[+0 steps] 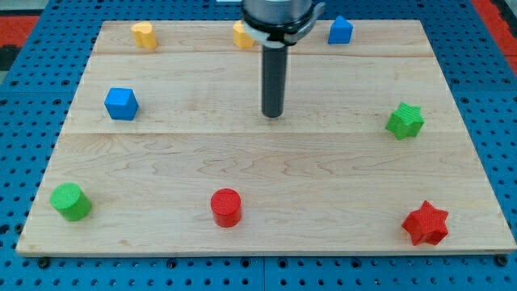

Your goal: Push the yellow heart slightly right

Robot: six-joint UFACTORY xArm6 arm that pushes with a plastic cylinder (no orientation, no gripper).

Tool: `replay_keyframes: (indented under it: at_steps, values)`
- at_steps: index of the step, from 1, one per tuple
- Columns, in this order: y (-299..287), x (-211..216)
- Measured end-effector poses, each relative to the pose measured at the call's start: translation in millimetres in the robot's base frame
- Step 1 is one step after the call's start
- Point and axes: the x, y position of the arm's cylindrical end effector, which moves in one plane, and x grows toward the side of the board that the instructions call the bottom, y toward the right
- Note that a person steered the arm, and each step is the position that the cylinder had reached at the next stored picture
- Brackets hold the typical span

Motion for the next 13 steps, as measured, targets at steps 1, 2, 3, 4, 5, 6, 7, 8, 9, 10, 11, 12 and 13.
replay_keyframes:
  at_steps: [1, 2, 3, 4, 5, 6, 7, 8, 9, 10, 11, 12, 13]
  values:
    - [-38.4, 1.0]
    - [-76.1, -21.0]
    - [-103.5, -34.4]
    - [-107.5, -43.7]
    - [-107.6, -44.5]
    - [-108.4, -44.8]
    - [-118.1, -46.7]
    - [-127.5, -49.3]
    - [-174.4, -83.3]
    - [-222.4, -93.9]
    - [-246.2, -151.4]
    - [-234.2, -176.0]
    - [-178.7, -176.3]
